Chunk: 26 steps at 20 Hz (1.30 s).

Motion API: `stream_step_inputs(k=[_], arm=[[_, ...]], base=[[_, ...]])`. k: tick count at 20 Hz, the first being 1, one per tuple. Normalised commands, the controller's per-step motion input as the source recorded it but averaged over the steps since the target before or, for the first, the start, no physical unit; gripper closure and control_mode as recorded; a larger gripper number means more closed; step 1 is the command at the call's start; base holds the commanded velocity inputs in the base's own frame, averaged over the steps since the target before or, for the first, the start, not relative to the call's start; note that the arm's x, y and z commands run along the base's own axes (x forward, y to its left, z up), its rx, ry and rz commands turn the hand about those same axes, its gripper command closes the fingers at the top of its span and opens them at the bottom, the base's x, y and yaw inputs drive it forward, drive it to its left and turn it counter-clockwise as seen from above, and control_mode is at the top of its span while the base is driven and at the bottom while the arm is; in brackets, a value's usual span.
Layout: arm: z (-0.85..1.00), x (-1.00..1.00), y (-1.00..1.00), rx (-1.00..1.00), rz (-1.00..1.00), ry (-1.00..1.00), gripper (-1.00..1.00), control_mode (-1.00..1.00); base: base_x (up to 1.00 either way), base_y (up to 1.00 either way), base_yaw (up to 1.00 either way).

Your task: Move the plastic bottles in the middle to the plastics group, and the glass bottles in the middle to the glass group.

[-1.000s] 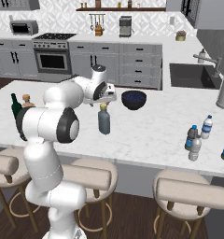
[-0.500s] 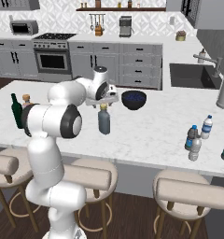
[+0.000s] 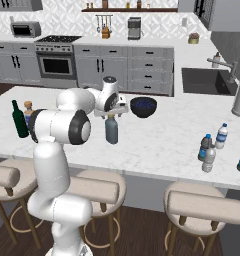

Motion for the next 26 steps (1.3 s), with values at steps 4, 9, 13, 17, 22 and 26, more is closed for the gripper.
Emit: stream_step_inputs(k=[4, 9, 13, 17, 22, 26], arm=[[-0.19, 0.09, 0.00, 0.00, 0.00, 0.00, -1.00, -1.00], [-0.12, 0.02, 0.00, 0.00, 0.00, 0.00, -1.00, -1.00], [-0.16, 0.00, 0.03, 0.00, 0.00, 0.00, 1.00, -1.00], [-0.14, -0.04, 0.00, 0.00, 0.00, 0.00, 1.00, -1.00], [0.14, -0.34, 0.02, 0.07, 0.02, 0.00, 1.00, -1.00], [0.39, -0.62, 0.28, 0.13, 0.00, 0.00, 1.00, -1.00]], base=[[0.00, 0.00, 0.00], [0.00, 0.00, 0.00], [0.00, 0.00, 0.00], [0.00, 0.00, 0.00], [0.00, 0.00, 0.00], [0.00, 0.00, 0.00]])
